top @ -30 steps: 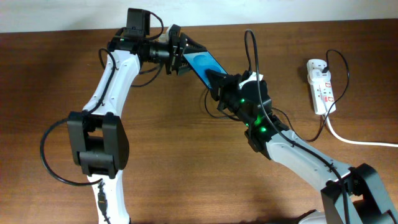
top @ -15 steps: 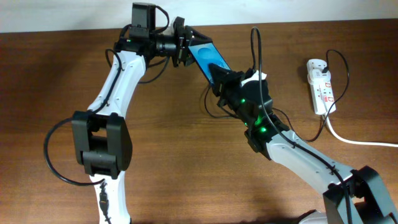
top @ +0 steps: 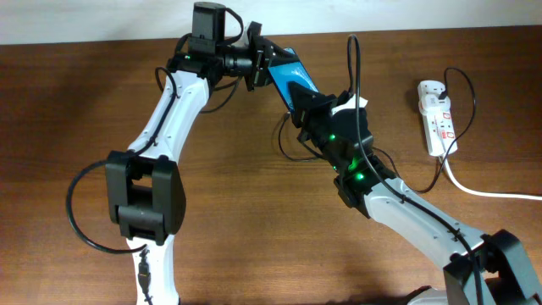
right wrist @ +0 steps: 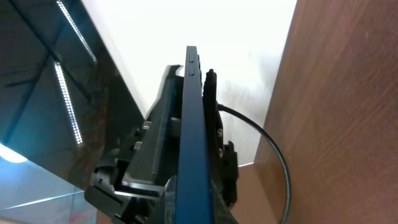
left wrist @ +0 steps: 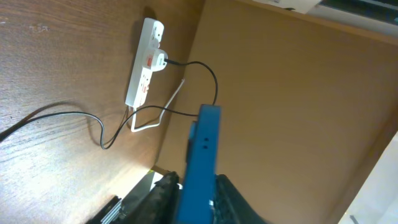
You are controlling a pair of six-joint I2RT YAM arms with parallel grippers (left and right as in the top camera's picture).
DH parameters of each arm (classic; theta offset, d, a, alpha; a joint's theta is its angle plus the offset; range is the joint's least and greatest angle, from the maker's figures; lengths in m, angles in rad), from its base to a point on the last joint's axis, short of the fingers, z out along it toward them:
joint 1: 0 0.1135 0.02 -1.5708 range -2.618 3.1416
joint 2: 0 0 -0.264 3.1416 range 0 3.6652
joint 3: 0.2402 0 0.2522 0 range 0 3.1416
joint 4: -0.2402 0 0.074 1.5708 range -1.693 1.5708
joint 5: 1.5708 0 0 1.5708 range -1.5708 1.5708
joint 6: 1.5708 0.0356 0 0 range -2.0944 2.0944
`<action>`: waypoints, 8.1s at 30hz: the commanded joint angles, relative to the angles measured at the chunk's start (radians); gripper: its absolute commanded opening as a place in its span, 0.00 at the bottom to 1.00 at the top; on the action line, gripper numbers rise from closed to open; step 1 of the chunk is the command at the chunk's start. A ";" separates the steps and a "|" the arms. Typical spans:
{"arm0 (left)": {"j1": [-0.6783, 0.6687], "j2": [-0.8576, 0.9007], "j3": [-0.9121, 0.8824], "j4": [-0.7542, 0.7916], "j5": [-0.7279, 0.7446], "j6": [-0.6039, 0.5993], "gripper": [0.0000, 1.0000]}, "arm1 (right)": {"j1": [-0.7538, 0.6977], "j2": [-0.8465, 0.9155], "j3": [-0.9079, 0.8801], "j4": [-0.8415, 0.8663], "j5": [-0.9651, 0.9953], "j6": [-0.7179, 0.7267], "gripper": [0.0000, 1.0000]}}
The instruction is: Plug charger to phone and switch on socket
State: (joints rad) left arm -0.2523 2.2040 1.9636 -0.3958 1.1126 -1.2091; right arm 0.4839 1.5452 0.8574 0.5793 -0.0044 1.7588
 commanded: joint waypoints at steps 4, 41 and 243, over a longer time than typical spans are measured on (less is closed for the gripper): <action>-0.049 0.006 0.014 0.018 0.004 -0.026 0.00 | 0.046 0.006 0.001 -0.041 -0.114 -0.014 0.04; 0.193 0.006 0.014 -0.393 0.018 0.558 0.00 | -0.068 0.006 0.002 -0.075 -0.213 -0.416 0.37; 0.174 0.006 0.014 -0.240 0.360 0.543 0.00 | -0.039 -0.129 0.193 -0.747 -0.748 -1.012 0.04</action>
State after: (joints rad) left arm -0.0830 2.2055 1.9629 -0.6388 1.4425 -0.6563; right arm 0.4385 1.4185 1.0496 -0.1680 -0.7933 0.7330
